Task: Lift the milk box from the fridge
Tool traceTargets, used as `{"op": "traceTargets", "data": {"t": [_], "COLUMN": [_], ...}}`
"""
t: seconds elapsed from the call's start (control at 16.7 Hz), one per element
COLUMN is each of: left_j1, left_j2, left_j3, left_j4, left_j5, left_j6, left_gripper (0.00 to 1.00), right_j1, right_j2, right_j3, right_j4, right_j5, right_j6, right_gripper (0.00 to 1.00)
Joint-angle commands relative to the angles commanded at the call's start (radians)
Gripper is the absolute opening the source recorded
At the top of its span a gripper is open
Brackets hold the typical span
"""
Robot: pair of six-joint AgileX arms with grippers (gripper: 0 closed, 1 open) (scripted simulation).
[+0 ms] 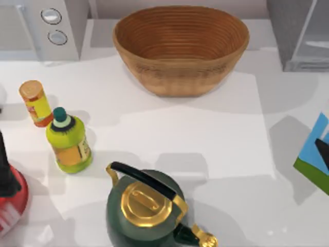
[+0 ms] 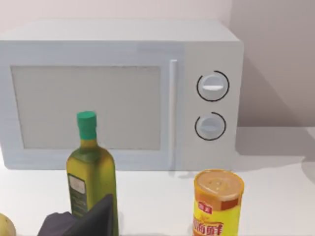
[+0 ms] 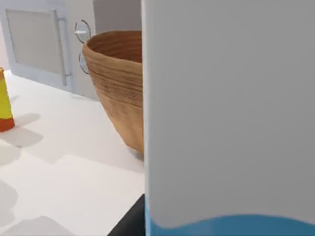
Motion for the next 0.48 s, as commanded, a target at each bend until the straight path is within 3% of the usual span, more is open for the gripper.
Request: {"op": "traceTargets", "data": {"t": [0.24,0.48], "left_j1": [0.0,0.0], "left_j2": [0.0,0.0], "left_j3": [0.0,0.0], "left_j4": [0.0,0.0], "left_j5": [0.0,0.0], "left_j6": [0.0,0.0], "left_gripper": [1.0,1.0], "right_j1": [-0.02,-0.022], "right_j2": [0.139,0.151], "right_j3": [0.01,0.011], "right_j4": [0.151,0.165], "right_j5": [-0.094,-0.104], "right_j6": [-0.003,-0.004], "right_gripper": [0.0,0.0]}}
